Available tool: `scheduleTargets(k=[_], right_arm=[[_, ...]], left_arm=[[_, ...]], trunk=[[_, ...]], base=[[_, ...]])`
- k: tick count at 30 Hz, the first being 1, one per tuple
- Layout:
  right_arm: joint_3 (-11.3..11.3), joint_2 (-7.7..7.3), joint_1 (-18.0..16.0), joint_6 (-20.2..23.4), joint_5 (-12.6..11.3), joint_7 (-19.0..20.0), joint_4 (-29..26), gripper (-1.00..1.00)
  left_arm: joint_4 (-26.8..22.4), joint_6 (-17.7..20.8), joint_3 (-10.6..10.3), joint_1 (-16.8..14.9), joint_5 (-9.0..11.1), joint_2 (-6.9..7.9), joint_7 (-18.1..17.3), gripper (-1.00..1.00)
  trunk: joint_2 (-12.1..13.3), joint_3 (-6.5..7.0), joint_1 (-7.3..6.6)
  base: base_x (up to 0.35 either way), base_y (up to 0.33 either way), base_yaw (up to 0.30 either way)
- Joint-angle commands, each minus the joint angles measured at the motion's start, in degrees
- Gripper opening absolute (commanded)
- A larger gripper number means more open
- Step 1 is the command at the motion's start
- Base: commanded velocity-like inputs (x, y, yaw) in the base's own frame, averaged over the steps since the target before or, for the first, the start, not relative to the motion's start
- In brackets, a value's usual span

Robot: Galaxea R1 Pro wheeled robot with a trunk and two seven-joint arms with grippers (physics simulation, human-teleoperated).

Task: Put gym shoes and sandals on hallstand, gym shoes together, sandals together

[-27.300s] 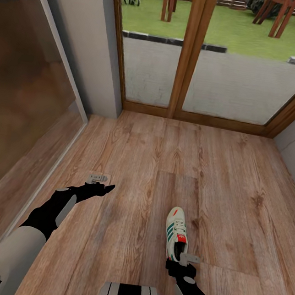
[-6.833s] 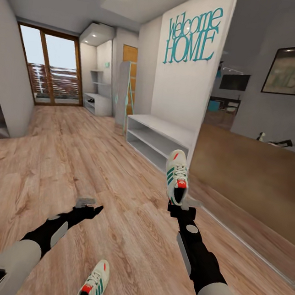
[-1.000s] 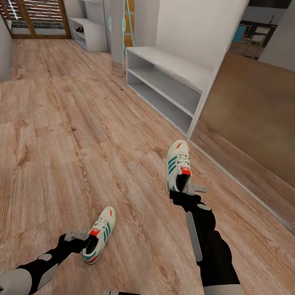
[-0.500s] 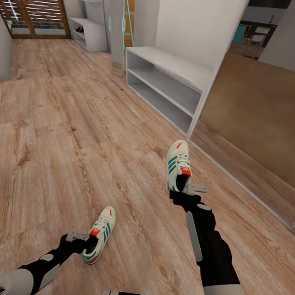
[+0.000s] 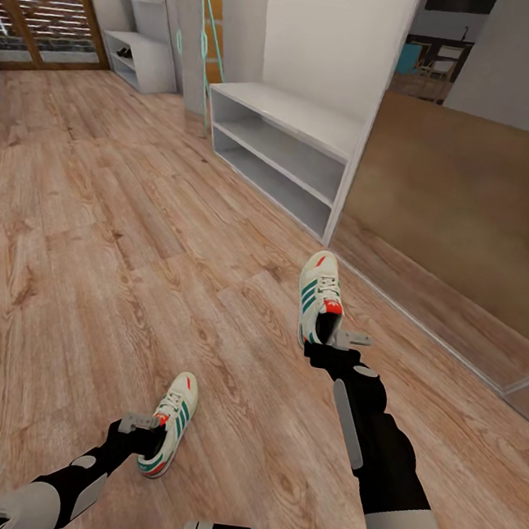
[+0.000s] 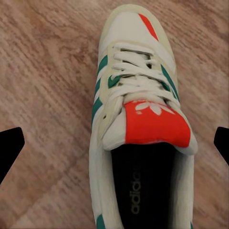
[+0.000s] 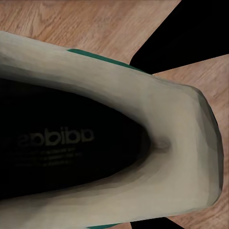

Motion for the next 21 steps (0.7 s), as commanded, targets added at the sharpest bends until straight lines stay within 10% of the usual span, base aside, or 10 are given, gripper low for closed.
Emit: scheduleTargets(k=[1,21], right_arm=[[0.06,-0.01,-0.03,0.19,-0.59,-0.54,-0.06,-1.0],[0.03,-0.01,-0.03,0.19,-0.59,-0.54,-0.1,-1.0]], left_arm=[[0.05,-0.18,0.32,-0.03,-0.3,0.01,-0.21,1.0],[0.08,-0.18,0.32,-0.03,-0.34,-0.11,-0.21,1.0]], trunk=[[-0.02,-0.04,-0.01],[-0.06,-1.07,0.07]], base=[[0.0,0.0,-0.014],[0.0,0.0,-0.001]])
